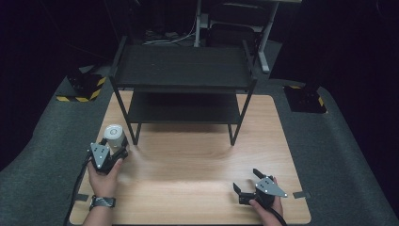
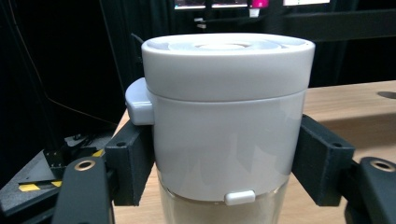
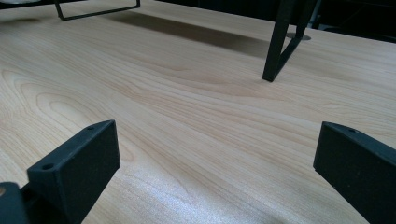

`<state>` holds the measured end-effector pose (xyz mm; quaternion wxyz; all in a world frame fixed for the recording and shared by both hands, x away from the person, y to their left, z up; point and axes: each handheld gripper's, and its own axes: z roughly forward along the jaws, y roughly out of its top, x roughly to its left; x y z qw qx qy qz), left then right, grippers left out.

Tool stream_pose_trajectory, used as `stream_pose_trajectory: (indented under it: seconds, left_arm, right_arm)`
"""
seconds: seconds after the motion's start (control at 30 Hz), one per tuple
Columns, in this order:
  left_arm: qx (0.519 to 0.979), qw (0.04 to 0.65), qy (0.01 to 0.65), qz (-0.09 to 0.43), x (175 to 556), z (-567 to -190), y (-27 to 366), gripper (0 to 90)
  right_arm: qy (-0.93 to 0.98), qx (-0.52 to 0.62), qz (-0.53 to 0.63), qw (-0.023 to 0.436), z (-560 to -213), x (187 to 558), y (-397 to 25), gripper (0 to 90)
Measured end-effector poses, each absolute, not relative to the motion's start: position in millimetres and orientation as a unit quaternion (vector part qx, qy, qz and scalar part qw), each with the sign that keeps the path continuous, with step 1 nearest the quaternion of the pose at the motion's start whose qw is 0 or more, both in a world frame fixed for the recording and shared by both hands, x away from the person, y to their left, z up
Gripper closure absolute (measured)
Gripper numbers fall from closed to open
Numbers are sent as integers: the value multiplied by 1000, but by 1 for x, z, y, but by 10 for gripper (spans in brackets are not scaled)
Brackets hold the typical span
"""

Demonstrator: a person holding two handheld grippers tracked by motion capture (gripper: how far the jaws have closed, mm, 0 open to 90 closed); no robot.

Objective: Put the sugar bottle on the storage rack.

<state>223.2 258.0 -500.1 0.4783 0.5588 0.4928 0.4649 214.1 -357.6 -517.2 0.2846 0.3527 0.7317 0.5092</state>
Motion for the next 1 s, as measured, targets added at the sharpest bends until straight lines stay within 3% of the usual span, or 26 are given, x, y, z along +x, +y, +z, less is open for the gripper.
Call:
stream_pose_trajectory:
  seconds: [0.53, 1.0]
  left_arm:
    - [572, 489, 470, 460, 185, -459, 222, 301]
    - [593, 514, 452, 424, 197, -431, 181, 301]
  right_arm:
    - [729, 356, 510, 284, -517, 214, -358, 3]
    - [728, 356, 512, 284, -518, 214, -359, 3]
